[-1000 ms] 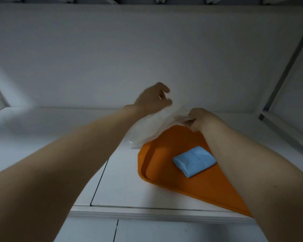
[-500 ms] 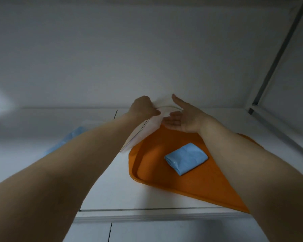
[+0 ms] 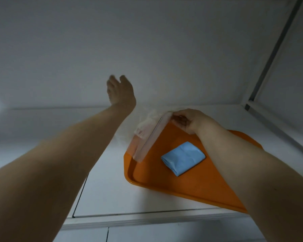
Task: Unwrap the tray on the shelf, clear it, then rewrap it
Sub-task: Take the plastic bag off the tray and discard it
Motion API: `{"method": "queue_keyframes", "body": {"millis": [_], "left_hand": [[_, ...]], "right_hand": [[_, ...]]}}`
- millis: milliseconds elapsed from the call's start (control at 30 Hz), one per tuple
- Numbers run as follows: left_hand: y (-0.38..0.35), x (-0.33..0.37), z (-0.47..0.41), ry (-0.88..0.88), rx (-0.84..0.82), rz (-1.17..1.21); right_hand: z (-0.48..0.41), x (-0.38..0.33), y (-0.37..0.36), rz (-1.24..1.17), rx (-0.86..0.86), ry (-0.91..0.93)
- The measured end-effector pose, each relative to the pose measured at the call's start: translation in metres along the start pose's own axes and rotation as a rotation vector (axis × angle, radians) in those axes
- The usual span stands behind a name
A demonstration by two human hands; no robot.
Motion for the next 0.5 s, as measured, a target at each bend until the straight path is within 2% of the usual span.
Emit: {"method": "queue_keyframes", "body": {"millis": [33,67,100,133,233,267,300,367,500], "left_hand": [[0.003,0.004,0.004,-0.086,0.127,-0.028],[0.002,0.009,0.009,-0.188,0.160,-0.016],[-0.001,0.016,0.014,-0.283,0.113,0.071],[-0.006,0.024,0.020,-0.332,-0.018,0.187],[-0.025,0.042,0.037,-0.362,-0.498,0.265],[-0.030,0.044,0.043,-0.338,-0.633,0.287],[-0.034,0.045,0.046,-0.316,-0.698,0.329],[-0.039,0.045,0.047,-0.310,-0.695,0.402],[-0.038,0.045,0.041,-0.291,-0.524,0.390]], "right_hand": [[-0.002,0.000,0.001,0.002,0.014,-0.011],[-0.003,0.001,0.002,0.006,0.030,-0.025],[-0.004,0.001,0.002,0.012,0.047,-0.033],[-0.004,0.001,0.003,0.021,0.053,-0.035],[-0.004,0.001,0.003,0.039,0.016,-0.017],[-0.004,0.001,0.004,0.047,0.001,-0.012],[-0.003,0.000,0.006,0.057,-0.010,-0.009],[-0.002,-0.001,0.009,0.028,-0.007,0.007],[0.001,0.002,0.011,-0.059,0.050,0.042]]}}
Point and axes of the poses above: each hand's wrist, its own z-axis away from the middle knuckle, its own y-axis out of the back of the hand, x = y × z, the point moved 2 cm from there along -z, towards the middle knuckle, and after that the axes turned 11 degrees about -z, right-handed, at the moved point
